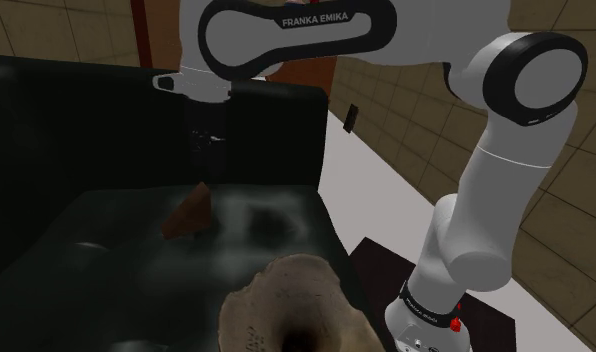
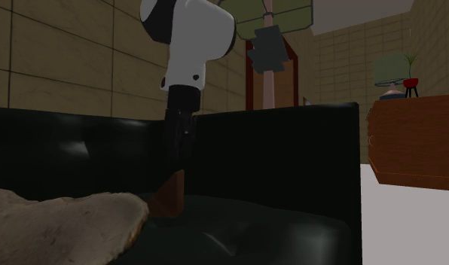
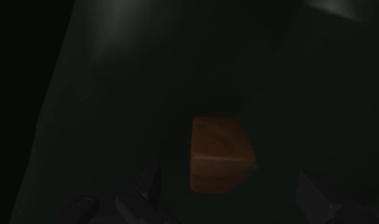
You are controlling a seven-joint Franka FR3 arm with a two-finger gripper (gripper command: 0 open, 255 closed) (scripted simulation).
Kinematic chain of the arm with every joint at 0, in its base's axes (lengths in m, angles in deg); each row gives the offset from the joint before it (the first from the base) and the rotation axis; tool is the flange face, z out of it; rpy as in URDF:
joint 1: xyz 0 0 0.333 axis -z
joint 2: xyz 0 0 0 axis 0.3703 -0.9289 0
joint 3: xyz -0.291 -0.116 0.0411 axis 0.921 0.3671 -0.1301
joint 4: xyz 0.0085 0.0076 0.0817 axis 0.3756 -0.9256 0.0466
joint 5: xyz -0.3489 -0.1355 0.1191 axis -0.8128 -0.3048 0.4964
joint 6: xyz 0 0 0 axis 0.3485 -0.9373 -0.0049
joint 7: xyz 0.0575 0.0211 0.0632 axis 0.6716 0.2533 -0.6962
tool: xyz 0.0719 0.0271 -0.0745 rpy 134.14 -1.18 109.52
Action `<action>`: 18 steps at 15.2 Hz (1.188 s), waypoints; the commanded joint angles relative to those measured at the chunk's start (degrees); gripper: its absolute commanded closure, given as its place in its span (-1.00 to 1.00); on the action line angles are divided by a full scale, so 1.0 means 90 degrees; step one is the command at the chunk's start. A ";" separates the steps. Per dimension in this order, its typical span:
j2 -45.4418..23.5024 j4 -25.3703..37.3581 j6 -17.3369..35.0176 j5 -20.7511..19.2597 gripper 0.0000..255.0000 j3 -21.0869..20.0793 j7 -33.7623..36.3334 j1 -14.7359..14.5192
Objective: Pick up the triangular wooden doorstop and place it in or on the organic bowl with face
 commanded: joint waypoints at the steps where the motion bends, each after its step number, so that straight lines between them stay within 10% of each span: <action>1: -0.0036 -0.0117 0.0152 -0.0004 -1.00 -0.0015 -0.0025 -0.0015; 13: -0.0099 -0.0433 0.0530 -0.0011 -1.00 -0.0026 -0.0020 -0.0028; 14: -0.0099 -0.0433 0.0530 -0.0011 1.00 -0.0026 -0.0020 -0.0028; 18: -0.0100 -0.0429 0.0527 -0.0012 1.00 -0.0026 -0.0019 -0.0028</action>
